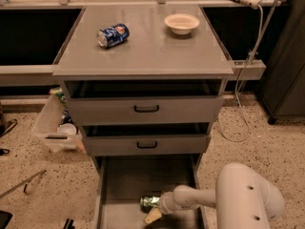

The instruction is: Pick green can from bottom drawer and place on counter

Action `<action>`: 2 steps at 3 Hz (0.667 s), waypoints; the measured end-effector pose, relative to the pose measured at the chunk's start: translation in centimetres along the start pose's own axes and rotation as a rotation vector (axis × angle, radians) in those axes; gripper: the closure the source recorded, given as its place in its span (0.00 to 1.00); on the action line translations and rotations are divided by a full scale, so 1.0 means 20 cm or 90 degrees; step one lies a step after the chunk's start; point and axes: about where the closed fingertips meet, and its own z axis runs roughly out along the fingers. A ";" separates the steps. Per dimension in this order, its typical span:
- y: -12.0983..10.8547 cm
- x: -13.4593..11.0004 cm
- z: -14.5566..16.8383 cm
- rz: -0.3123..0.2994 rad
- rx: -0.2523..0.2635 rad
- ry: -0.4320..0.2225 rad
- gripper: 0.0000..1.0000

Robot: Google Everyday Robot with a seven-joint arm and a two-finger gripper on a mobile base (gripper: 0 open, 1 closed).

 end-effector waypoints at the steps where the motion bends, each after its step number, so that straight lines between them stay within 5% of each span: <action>1: 0.01 -0.02 0.02 -0.004 -0.001 0.000 0.19; 2: 0.01 -0.02 0.02 -0.004 -0.001 0.000 0.42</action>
Offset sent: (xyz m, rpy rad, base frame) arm 0.0013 0.0059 -0.0006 -0.0008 -0.0030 0.0065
